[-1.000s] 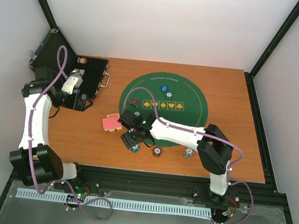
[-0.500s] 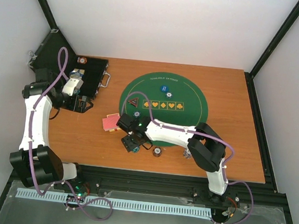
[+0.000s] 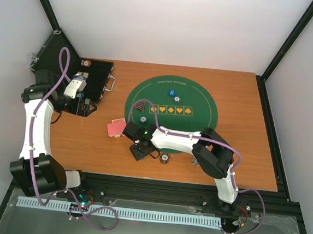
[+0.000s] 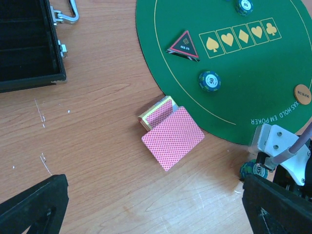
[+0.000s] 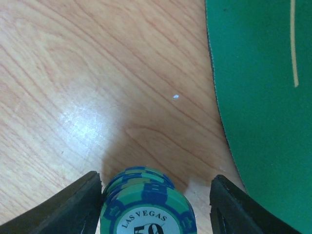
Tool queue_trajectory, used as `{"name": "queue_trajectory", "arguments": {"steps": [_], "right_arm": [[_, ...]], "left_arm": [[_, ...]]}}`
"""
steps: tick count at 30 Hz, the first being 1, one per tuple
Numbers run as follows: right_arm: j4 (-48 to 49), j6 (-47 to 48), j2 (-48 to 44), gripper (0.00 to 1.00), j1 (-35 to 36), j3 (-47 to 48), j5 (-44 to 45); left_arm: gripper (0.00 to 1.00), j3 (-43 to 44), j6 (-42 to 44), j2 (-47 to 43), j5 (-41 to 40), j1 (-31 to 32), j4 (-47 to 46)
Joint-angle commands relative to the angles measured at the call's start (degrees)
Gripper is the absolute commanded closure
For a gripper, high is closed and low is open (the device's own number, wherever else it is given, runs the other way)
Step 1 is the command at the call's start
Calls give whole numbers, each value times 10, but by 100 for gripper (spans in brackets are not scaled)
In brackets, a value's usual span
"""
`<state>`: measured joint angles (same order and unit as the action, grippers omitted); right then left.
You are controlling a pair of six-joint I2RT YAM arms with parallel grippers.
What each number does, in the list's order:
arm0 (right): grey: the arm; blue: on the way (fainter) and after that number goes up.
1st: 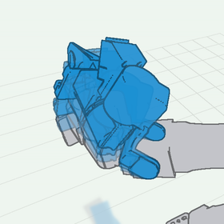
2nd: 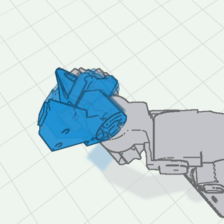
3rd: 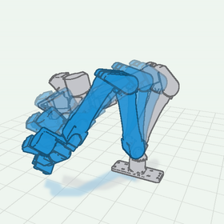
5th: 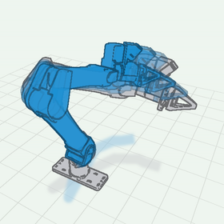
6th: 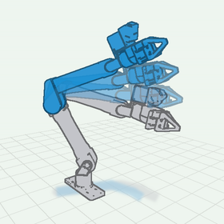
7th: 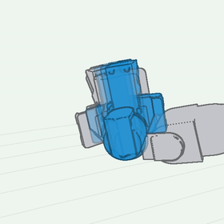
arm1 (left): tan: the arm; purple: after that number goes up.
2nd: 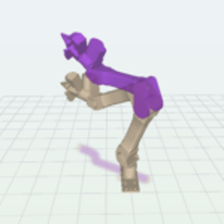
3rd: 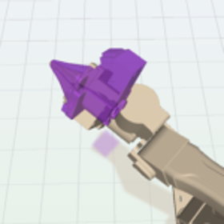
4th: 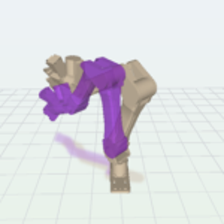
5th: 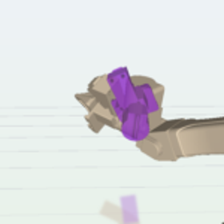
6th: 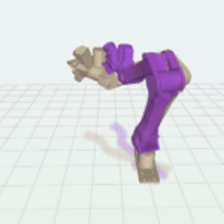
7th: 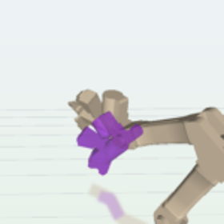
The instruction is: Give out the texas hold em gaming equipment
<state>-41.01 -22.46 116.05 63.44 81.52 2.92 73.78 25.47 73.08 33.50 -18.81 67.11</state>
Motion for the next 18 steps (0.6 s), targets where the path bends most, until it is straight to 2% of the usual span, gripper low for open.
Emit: {"name": "queue_trajectory", "arguments": {"steps": [1,6,11,18], "right_arm": [[8,-5,3,42,6,-3,2],[5,-4,-1,48,6,2,-1],[4,-6,-6,60,6,3,-4],[-6,-9,-21,69,7,13,-10]], "left_arm": [[0,24,9,-9,9,-1,7],[0,22,10,-10,8,-1,7],[0,22,10,-10,8,-1,7],[0,23,12,-9,7,-1,6]]}}
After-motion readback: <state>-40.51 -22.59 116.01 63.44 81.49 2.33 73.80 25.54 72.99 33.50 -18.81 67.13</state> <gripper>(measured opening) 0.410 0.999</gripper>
